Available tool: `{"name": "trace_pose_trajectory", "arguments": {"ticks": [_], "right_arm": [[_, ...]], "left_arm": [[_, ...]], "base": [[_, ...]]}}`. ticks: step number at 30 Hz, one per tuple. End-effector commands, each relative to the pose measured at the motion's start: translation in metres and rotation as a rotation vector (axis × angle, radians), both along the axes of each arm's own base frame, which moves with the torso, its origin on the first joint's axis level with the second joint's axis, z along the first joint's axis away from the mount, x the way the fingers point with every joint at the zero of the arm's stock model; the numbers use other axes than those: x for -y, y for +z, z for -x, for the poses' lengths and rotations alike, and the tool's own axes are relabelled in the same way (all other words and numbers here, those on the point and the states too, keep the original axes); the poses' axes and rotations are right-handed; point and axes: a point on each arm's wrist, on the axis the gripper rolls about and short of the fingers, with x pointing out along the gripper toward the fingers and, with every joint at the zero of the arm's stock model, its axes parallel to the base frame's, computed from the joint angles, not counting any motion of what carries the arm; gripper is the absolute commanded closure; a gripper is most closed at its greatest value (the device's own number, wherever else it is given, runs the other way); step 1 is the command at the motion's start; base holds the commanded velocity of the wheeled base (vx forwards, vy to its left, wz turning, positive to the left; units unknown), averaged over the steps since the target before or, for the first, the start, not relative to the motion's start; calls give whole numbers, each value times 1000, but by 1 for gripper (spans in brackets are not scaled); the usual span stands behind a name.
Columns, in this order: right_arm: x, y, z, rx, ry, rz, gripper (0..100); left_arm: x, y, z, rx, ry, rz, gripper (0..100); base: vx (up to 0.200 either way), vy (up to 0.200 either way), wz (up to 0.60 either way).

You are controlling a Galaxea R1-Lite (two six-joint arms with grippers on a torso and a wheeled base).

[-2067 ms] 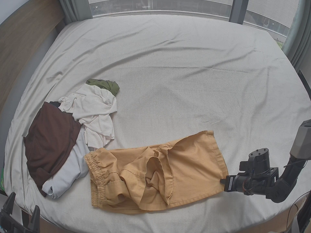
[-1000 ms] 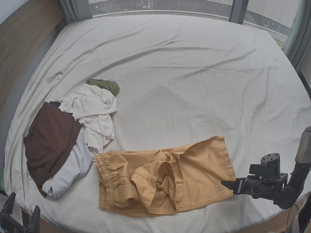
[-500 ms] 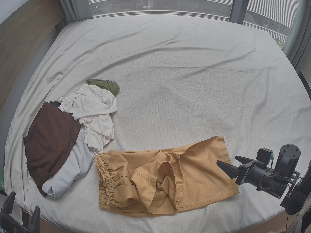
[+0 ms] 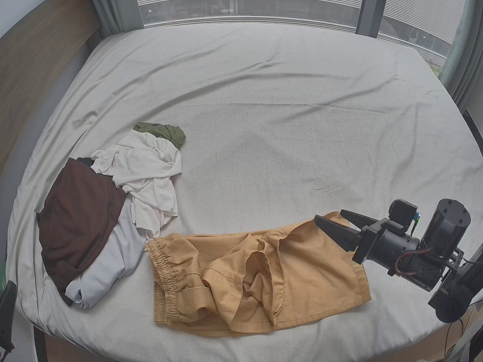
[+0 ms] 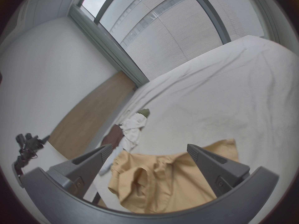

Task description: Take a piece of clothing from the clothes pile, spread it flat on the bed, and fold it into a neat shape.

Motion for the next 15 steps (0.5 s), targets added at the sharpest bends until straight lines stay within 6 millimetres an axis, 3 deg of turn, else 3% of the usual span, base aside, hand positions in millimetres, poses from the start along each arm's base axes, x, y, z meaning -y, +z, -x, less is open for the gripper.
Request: {"name": "trace_pose_trajectory", "arguments": {"ticks": [1, 3, 6, 11, 13, 15], "right_arm": [[-21, 39, -16, 50, 114, -137, 0], [-22, 44, -16, 63, 121, -141, 0], [-21, 46, -16, 65, 123, -134, 0], [-19, 39, -16, 48, 128, -92, 0], [-18, 37, -14, 38, 133, -87, 0], [-19, 37, -13, 38, 139, -87, 0]], "left_arm": [[25, 25, -60, -179, -337, 61, 0], [32, 42, -73, -163, -403, 90, 0], [36, 51, -83, -164, -430, 87, 0], [40, 53, -101, -188, -416, 52, 0], [42, 49, -109, -216, -407, 40, 0], [46, 28, -120, -296, -390, -7, 0]], "base": [[0, 0, 0], [0, 0, 0], [0, 0, 0], [0, 0, 0], [0, 0, 0], [0, 0, 0]]}}
